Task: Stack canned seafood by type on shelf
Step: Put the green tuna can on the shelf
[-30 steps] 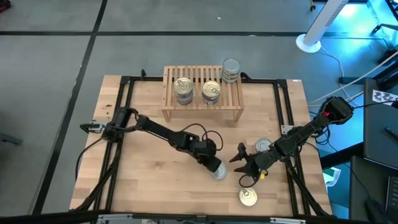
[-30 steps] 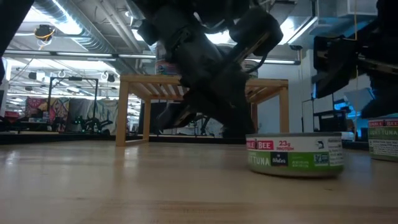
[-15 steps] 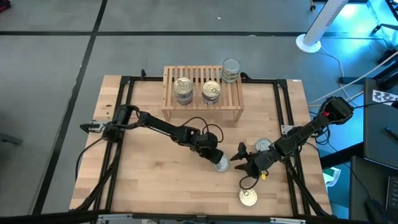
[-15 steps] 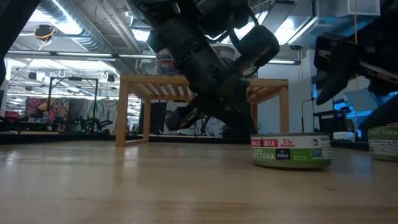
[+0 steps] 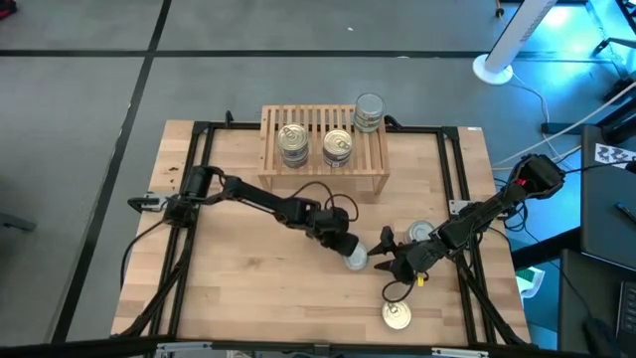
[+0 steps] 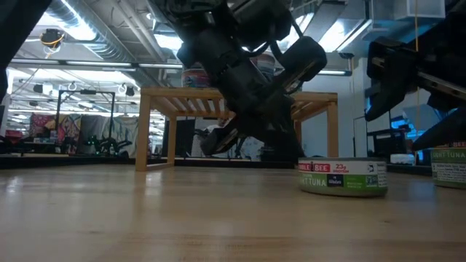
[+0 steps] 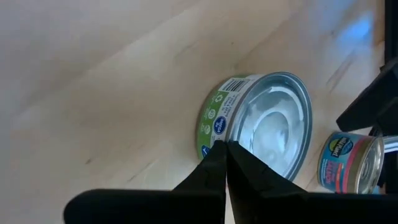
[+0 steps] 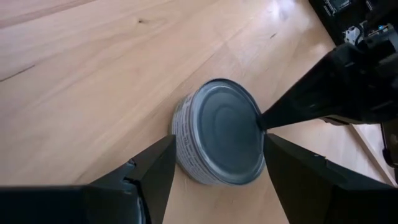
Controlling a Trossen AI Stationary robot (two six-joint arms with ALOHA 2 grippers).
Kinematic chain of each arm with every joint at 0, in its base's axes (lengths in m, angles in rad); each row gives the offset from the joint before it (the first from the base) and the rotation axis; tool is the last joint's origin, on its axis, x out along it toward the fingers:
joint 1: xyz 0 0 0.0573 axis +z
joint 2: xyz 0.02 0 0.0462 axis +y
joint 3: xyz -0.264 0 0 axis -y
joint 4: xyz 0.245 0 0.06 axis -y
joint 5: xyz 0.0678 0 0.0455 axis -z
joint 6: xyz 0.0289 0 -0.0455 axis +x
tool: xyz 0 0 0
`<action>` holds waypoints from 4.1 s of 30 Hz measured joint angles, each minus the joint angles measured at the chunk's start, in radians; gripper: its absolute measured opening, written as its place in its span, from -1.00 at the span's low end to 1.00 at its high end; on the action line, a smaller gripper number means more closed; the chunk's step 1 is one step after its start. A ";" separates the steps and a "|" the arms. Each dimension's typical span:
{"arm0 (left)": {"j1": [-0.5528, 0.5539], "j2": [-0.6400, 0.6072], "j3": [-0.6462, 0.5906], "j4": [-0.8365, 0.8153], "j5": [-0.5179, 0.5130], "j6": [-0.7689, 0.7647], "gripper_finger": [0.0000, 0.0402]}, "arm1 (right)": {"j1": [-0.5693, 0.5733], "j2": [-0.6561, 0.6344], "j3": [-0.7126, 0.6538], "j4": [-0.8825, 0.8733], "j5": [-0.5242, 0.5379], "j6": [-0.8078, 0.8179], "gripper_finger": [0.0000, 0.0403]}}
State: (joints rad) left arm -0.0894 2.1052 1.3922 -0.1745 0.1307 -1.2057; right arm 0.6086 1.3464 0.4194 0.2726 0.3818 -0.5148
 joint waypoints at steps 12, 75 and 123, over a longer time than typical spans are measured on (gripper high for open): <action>0.040 0.000 0.000 0.042 0.066 0.010 -1.00 | 0.001 0.000 0.000 0.002 0.001 0.000 0.21; 0.039 -0.003 0.002 0.247 0.201 -0.026 -1.00 | 0.262 0.000 0.000 0.000 0.411 -0.224 0.21; 0.025 -0.025 0.004 0.301 0.309 0.298 -0.35 | 0.263 -0.011 0.049 0.092 0.460 -0.190 -0.30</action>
State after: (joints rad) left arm -0.0644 2.0804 1.3964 0.1265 0.4400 -0.9074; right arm 0.8715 1.3351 0.4680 0.3642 0.8421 -0.7050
